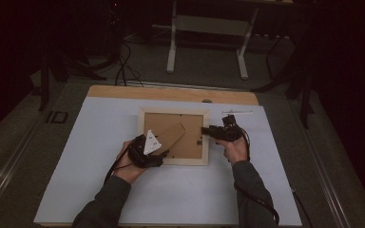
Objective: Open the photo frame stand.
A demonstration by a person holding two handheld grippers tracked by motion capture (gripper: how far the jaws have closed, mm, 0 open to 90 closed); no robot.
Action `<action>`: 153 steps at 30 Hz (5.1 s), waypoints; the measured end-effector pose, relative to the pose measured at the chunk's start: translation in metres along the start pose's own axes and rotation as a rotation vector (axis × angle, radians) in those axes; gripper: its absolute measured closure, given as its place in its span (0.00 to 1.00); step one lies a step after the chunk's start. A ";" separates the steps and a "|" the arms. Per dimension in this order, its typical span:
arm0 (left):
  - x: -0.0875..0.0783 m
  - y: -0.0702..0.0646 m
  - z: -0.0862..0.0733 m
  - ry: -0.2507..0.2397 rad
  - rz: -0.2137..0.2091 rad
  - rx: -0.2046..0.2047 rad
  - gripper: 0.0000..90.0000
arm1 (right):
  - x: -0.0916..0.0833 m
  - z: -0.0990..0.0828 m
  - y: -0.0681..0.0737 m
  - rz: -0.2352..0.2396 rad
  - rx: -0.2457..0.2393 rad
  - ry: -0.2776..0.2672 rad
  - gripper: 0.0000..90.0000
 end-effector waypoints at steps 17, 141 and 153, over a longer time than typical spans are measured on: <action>-0.003 0.011 0.002 -0.004 -0.119 -0.128 0.38 | -0.002 0.000 0.004 -0.010 -0.013 -0.009 0.65; 0.011 0.036 0.017 0.108 -0.109 -0.260 0.78 | -0.027 0.015 0.053 -0.058 -0.309 -0.192 0.71; 0.010 0.033 0.009 0.113 -0.112 -0.258 0.78 | -0.019 0.006 0.052 -0.034 -0.323 -0.130 0.66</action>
Point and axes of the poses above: each handheld gripper's, and its own axes: x roughly forward along the jaws, z roughly out of its top, y roughly to its left, the point moved 1 cm from there along x, roughly forward along the jaws, and after that the axes turned 3 degrees about -y, right-handed, at the moved point
